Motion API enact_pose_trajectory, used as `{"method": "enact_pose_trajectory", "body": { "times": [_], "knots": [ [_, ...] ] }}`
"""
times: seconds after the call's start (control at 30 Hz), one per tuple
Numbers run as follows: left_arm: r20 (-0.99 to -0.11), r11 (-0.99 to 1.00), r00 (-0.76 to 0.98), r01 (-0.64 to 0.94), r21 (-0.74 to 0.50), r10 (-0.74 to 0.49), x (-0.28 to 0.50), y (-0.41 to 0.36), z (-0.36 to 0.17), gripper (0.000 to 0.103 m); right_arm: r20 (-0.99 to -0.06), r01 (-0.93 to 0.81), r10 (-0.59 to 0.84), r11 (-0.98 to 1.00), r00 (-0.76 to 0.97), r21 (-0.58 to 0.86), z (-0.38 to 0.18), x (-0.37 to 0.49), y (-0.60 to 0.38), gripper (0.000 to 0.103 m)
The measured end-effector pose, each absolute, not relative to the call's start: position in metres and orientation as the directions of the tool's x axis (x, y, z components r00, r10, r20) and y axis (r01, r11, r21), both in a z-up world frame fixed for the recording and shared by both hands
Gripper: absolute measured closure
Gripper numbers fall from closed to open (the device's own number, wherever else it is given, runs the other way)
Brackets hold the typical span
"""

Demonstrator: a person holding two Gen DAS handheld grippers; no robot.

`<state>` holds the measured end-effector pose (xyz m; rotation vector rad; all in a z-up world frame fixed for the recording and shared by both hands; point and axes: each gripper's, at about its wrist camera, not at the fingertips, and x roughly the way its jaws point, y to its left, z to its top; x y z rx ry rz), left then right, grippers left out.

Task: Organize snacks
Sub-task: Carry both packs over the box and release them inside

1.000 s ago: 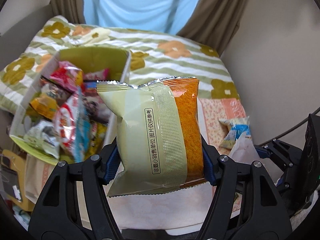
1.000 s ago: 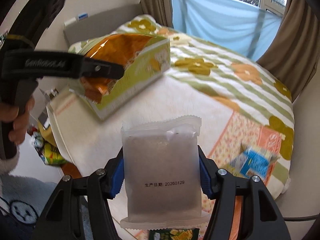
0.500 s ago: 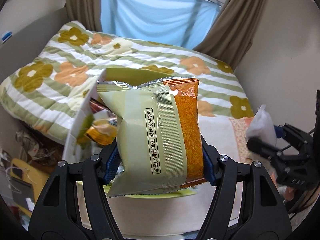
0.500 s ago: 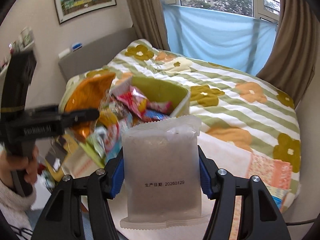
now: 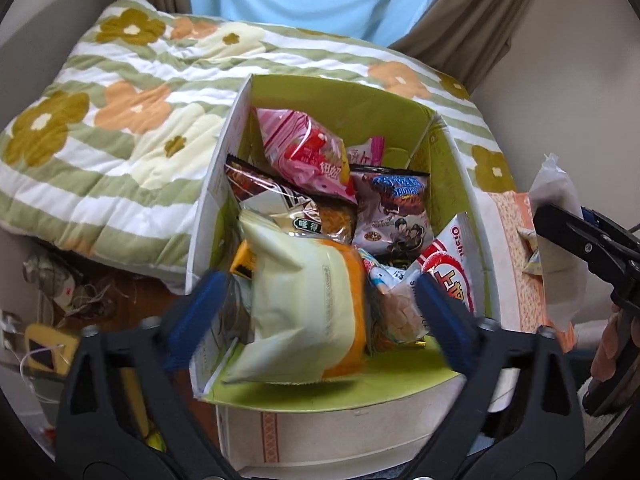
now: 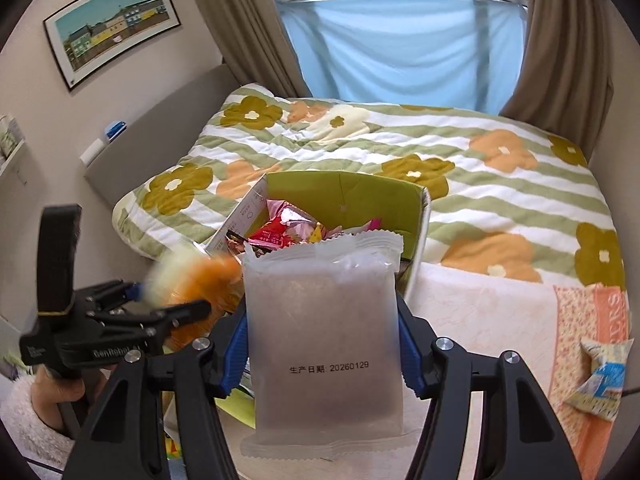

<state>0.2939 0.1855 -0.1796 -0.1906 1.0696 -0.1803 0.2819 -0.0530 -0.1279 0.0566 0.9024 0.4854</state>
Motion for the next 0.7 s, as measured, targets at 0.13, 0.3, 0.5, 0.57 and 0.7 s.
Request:
{"method": "enact_pose_trajectory", "body": {
  "times": [0.13, 0.3, 0.5, 0.57, 0.7],
  "knots": [
    [-0.854, 0.973, 0.471, 0.060, -0.221, -0.223, 0.291, 0.187, -0.181, 0.000, -0.756, -0.386, 0.424, 0.889, 0.499, 0.244, -0.130, 0.287, -0.041, 0.045],
    [-0.850, 0.981, 0.493, 0.039, -0.189, -0.184, 0.282, 0.187, -0.174, 0.000, -0.754, -0.433, 0.446, 0.870, 0.483, 0.237, -0.127, 0.297, -0.027, 0.045],
    [-0.837, 0.981, 0.518, 0.012, -0.195, -0.173, 0.279, 0.193, -0.167, 0.000, -0.762, -0.450, 0.459, 0.858, 0.457, 0.248, -0.130, 0.317, -0.012, 0.044],
    [-0.832, 0.978, 0.525, 0.007, -0.210, -0.182, 0.278, 0.195, -0.165, 0.000, -0.762, -0.437, 0.456, 0.863, 0.459, 0.253, -0.134, 0.322, -0.009, 0.043],
    [-0.829, 0.982, 0.535, 0.009, -0.187, -0.163, 0.274, 0.194, -0.161, 0.000, -0.764, -0.426, 0.460, 0.864, 0.453, 0.268, -0.146, 0.323, -0.010, 0.007]
  ]
}}
